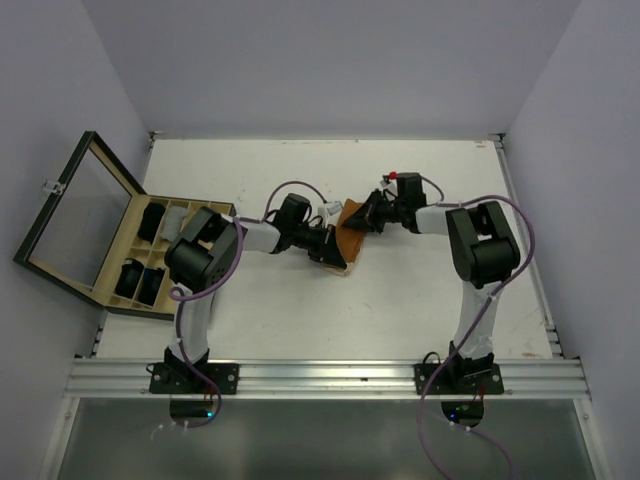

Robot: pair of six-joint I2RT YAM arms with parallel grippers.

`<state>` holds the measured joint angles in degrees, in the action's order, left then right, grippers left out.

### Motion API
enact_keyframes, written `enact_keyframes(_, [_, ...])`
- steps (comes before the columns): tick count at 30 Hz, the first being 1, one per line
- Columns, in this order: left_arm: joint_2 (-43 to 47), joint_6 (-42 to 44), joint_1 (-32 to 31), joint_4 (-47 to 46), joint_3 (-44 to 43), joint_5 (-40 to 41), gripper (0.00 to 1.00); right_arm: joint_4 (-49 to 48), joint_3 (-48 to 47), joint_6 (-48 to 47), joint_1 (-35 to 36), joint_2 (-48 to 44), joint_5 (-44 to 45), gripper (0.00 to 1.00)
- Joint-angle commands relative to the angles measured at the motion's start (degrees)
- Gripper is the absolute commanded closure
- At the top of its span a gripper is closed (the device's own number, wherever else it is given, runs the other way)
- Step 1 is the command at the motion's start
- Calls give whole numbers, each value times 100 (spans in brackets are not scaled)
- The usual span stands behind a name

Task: Roll the underwear
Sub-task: Fold the underwear

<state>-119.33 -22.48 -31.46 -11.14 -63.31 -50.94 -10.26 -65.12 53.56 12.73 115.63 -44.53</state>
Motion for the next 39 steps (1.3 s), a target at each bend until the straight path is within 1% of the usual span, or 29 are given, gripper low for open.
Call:
enact_keyframes(1, [-266, 130, 114, 164, 143, 602, 100, -1117, 105, 725, 352, 196, -267, 95])
enact_keyframes(3, [-275, 139, 105, 173, 152, 620, 100, -1381, 70, 744, 511, 449, -136, 94])
enact_keyframes(7, [-214, 95, 105, 279, 240, 699, 100, -1671, -53, 770, 362, 1092, 128, 94])
enact_keyframes(9, [-153, 95, 123, 323, 345, 734, 100, -1540, -106, 543, 230, 1276, 409, 92])
enact_keyframes(11, [-73, 95, 123, 340, 442, 700, 100, -1375, -220, 445, 134, 1426, 445, 91])
enact_keyframes(14, [-12, 68, 123, 314, 714, 603, 100, -1383, -404, 392, 54, 1637, 507, 89])
enact_keyframes(16, [-20, 51, 114, 323, 811, 594, 100, -1399, -632, 392, 19, 1769, 490, 87])
enact_keyframes(17, [-29, 51, 105, 323, 872, 568, 100, -1408, -720, 401, -7, 1909, 437, 84])
enact_keyframes(21, [-38, -37, 97, 226, 1005, 532, 100, -1391, -1142, 410, -51, 2173, 498, 80])
enact_keyframes(27, [50, -72, -18, 112, 1101, 497, 100, -1286, -1511, 252, -69, 2498, 508, 79])
enact_keyframes(31, [585, 59, -97, 41, 1119, 199, 100, -1198, -1416, 137, -34, 2473, 288, 79])
enact_keyframes(33, [910, 296, -123, 277, 1066, 155, 94, -1267, -1223, 111, 36, 2429, 121, 79])
enact_keyframes(34, [1277, 427, -132, 427, 1023, 163, 91, -1268, -1153, 32, 80, 2377, -28, 79])
enact_keyframes(35, [1472, 759, -132, 628, 874, 207, 85, -1268, -1073, -12, 167, 2341, -107, 79])
enact_keyframes(36, [1657, 919, -132, 1004, 812, 251, 81, -1311, -881, -56, 220, 2315, -195, 79])
enact_keyframes(37, [2033, 1095, -123, 1121, 742, 347, 75, -1451, -792, -56, 291, 2254, -414, 79])
enact_keyframes(38, [2202, 1453, -106, 1479, 567, 435, 61, -1461, -713, -65, 422, 2227, -503, 79])
enact_keyframes(39, [2534, 1622, -97, 1848, 461, 523, 55, -1513, -538, -39, 501, 2174, -591, 79])
